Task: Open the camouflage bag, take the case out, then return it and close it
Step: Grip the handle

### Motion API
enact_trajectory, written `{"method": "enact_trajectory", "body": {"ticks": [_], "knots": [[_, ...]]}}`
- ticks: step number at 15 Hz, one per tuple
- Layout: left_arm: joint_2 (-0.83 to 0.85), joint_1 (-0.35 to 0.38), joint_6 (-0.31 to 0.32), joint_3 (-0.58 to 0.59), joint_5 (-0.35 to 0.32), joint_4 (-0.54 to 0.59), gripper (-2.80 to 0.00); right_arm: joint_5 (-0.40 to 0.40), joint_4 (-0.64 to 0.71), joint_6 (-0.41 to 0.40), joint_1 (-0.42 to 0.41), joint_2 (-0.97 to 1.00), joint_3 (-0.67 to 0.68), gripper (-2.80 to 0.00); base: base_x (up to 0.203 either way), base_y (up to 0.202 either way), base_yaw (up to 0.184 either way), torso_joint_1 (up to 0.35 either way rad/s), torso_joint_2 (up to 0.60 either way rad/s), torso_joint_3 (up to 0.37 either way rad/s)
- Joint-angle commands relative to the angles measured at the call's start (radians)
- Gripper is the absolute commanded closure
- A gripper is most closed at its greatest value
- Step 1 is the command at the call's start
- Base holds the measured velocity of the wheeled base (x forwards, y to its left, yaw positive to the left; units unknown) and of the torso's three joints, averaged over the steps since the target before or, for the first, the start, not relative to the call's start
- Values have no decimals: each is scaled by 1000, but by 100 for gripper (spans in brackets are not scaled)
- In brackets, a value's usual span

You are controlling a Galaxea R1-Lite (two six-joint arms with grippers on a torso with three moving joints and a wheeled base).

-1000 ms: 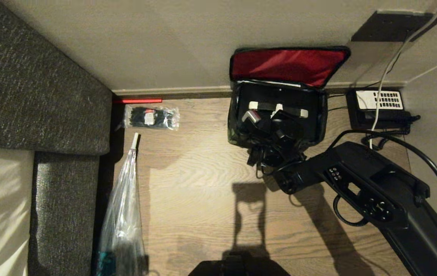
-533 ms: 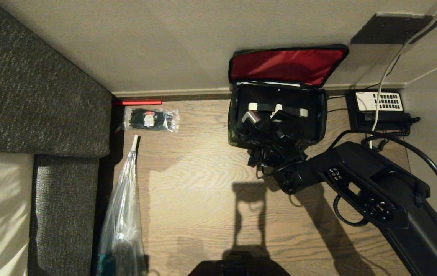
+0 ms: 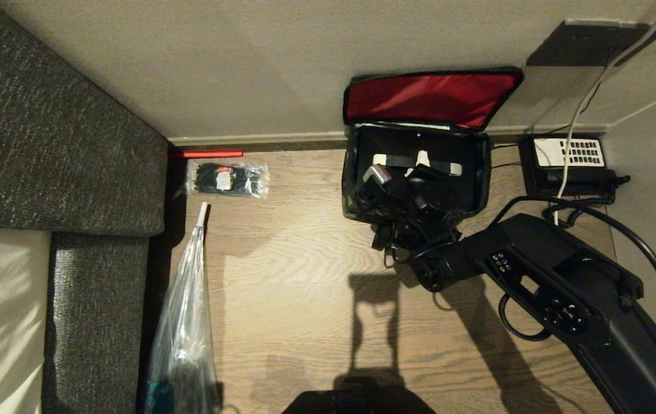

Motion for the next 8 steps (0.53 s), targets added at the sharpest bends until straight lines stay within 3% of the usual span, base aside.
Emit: {"method": "enact_trajectory", "body": {"ticks": [1, 5, 8], "knots": [[0, 0, -1, 0, 0, 0, 0, -2, -1, -11, 0, 0, -1, -280, 0, 0, 0, 0, 0, 0], [0, 0, -1, 0, 0, 0, 0, 0, -3, -26, -2, 3, -16, -280, 0, 0, 0, 0, 0, 0], [0, 0, -1, 0, 0, 0, 0, 5, 13, -48, -14, 20, -112, -280, 0, 0, 0, 0, 0, 0]]}}
